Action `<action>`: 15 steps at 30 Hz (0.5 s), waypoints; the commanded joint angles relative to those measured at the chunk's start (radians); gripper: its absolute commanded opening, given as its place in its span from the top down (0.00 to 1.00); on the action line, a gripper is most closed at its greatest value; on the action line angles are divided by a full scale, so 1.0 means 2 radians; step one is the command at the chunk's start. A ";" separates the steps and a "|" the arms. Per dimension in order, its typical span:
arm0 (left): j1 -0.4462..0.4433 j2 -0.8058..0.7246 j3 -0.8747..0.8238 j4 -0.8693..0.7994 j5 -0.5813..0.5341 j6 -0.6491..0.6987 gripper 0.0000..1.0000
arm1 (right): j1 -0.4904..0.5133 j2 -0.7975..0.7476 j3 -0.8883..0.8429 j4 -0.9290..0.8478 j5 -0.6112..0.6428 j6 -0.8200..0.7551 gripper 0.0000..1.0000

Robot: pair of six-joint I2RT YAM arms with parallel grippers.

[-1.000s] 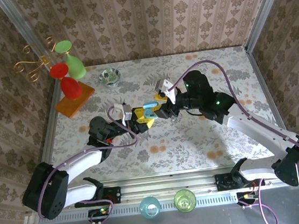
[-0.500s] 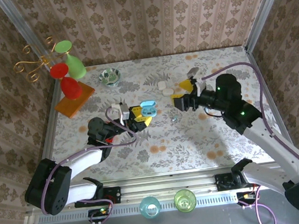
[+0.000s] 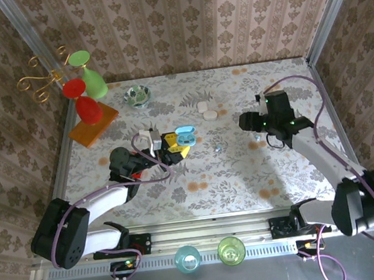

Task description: Insert wireless bluetooth earbuds into charging case

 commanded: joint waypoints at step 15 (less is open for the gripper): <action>0.002 -0.002 -0.007 0.022 0.019 0.011 0.68 | -0.079 0.196 0.057 0.007 -0.049 0.027 0.34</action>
